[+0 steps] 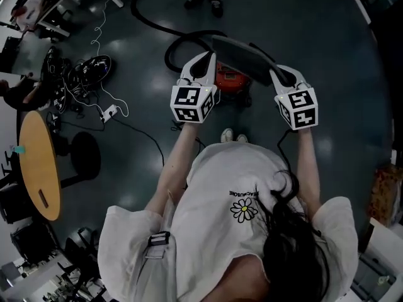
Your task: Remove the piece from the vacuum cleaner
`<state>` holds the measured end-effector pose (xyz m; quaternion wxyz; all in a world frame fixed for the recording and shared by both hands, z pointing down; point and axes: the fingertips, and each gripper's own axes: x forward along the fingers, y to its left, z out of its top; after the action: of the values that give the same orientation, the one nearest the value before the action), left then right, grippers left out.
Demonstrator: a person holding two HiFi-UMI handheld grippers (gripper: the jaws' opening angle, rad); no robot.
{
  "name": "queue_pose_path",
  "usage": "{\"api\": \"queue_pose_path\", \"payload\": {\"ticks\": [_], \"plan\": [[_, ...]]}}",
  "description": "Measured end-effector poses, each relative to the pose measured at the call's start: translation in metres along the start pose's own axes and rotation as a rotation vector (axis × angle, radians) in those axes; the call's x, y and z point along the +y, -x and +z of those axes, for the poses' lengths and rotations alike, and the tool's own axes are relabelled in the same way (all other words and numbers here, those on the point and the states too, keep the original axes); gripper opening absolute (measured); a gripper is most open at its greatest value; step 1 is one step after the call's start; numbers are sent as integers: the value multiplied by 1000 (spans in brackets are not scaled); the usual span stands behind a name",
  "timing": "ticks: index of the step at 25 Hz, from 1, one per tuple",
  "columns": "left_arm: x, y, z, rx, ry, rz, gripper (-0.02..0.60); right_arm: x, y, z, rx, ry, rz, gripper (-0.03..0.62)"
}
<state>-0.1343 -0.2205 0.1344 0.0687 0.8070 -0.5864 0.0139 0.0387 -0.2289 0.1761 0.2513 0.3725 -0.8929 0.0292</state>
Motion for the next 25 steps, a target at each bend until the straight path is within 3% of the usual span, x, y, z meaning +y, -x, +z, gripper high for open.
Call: {"api": "queue_pose_path", "payload": {"ticks": [5,9,16,25], "plan": [[4,13,36,-120,-37,18,0,-16,17,60,-216,-22,-114,35],[0,15,60,-175,-72,5,0,-20,30,91,-316,-4,-157,35],[1,17,79,-204,-75,29,0,-25,28,101,-309,-4,-206,34],[-3,18,85,-199,-109,43,0,-8,25,107,-295,86,-180,34]]}}
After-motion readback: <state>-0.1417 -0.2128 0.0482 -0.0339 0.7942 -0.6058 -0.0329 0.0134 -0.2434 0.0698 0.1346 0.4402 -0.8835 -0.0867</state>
